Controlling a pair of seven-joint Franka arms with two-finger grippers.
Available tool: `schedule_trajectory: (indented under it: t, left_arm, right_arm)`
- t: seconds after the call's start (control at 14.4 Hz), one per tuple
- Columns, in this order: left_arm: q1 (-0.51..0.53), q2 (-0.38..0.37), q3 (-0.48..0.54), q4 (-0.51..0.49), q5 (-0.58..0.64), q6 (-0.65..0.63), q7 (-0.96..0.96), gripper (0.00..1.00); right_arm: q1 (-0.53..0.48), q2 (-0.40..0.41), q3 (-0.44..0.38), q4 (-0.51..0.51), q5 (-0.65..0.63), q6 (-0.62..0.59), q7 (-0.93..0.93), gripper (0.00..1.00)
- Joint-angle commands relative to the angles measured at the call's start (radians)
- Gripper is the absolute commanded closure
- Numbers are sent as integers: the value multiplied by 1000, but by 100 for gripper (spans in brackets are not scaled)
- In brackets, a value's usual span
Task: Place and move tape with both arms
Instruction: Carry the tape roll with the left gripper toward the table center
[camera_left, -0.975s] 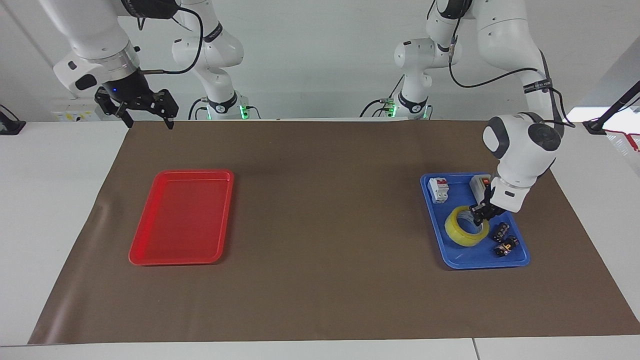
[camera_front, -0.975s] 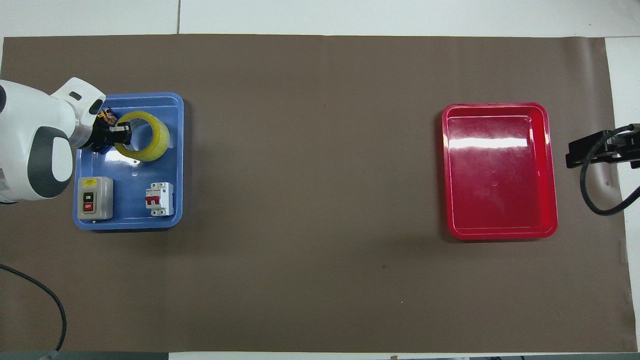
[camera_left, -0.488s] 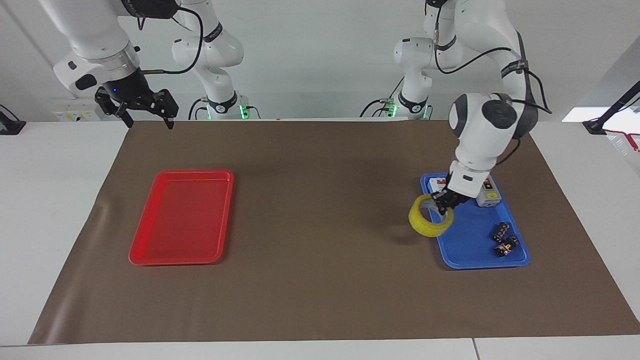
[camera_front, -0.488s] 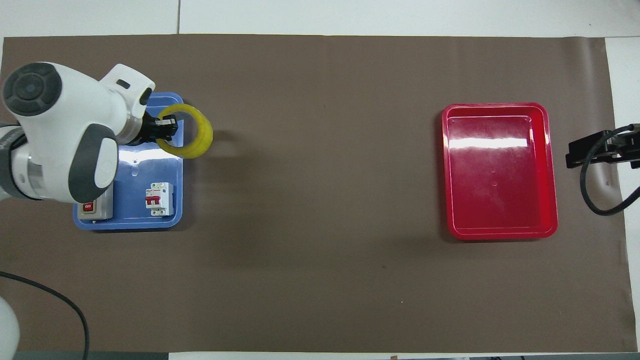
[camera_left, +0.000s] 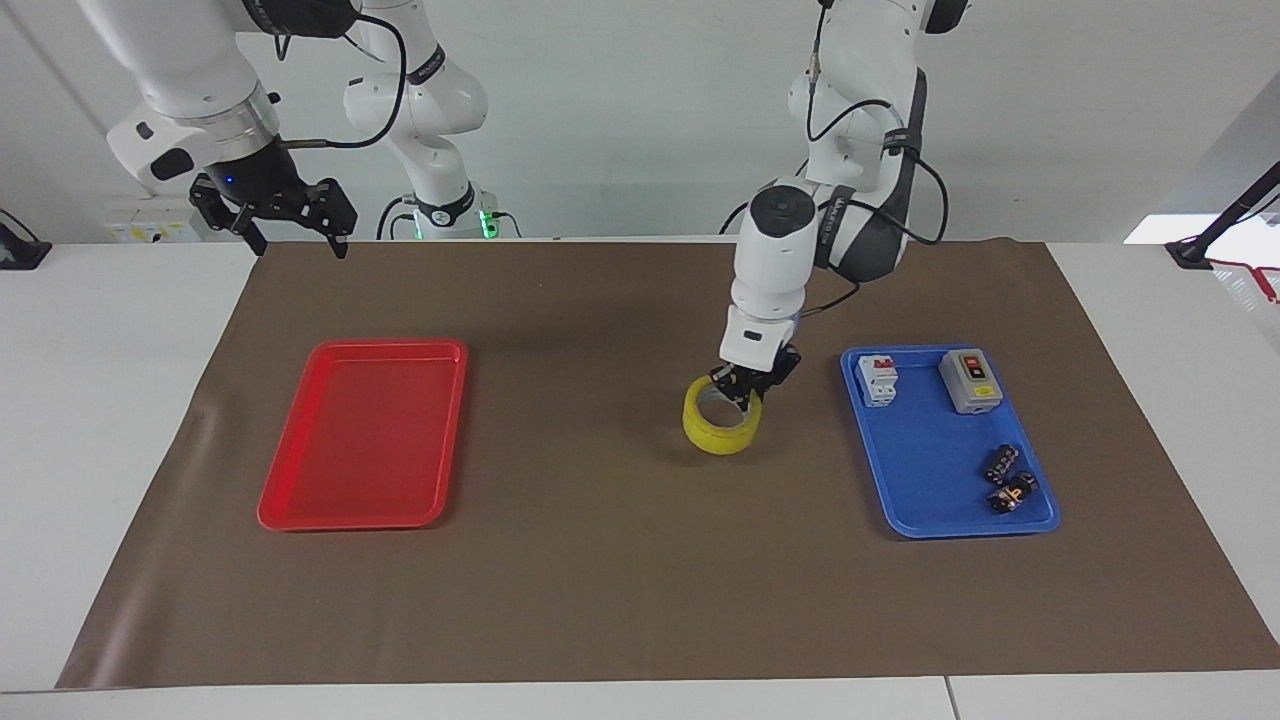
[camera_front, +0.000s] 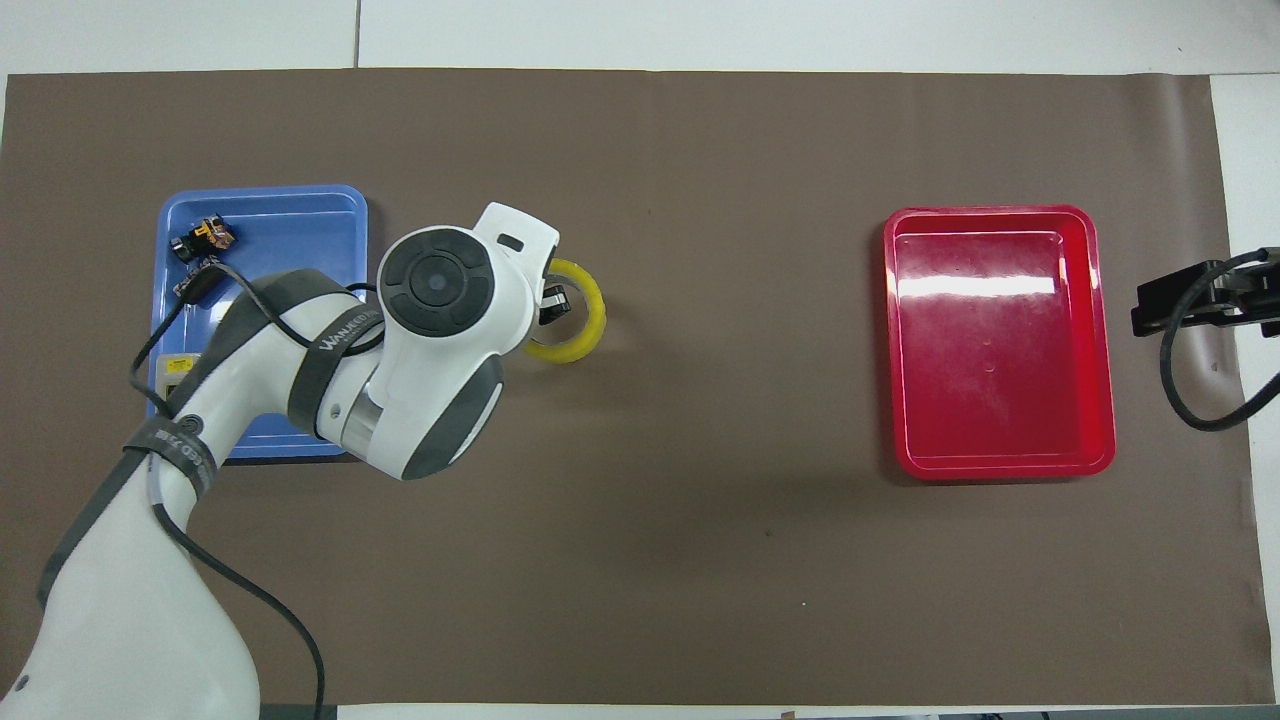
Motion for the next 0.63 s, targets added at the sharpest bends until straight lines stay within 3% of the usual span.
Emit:
schedule_trajectory:
  t: [0.0, 0.14, 0.56]
  left_arm:
    - [-68, 90, 18, 78, 81, 23, -114, 100]
    - [-105, 145, 18, 118, 115, 29, -175, 100]
    - [-183, 153, 16, 82, 117, 41, -197, 100]
  right_arm:
    - [-14, -15, 5, -17, 5, 17, -20, 0]
    - [-14, -15, 5, -17, 5, 17, -20, 0]
    - [-14, -15, 5, -17, 5, 17, -20, 0]
